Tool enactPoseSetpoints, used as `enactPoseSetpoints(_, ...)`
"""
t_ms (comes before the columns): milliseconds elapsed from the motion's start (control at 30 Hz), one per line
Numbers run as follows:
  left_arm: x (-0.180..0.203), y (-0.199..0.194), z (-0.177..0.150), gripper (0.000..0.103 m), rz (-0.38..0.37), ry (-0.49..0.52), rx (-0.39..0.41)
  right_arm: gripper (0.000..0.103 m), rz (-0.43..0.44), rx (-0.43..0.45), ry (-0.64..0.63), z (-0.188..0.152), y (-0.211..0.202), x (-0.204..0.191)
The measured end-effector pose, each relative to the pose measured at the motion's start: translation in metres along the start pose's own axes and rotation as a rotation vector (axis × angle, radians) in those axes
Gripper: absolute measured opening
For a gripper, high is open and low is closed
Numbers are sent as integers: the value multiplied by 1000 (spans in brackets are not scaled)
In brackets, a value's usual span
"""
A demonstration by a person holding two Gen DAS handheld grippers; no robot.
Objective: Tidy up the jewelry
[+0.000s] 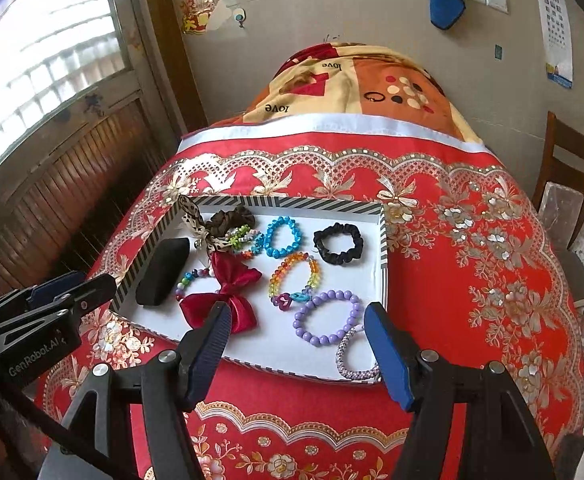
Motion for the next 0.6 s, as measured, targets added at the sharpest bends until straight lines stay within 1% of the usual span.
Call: enactPoseSetpoints(600,-2,5,1,45,5,8,-6,67,-7,-21,-6,-2,7,-1)
Point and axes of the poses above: each gripper's, at about its wrist camera, not at the fingertips, and y roughly the way its jaws point, x to its right, z to its top, the point moved 1 cm from there along y, roughly the way its jaws point, and after that the axes turned 1 degree about -z, right-handed, at the moved point
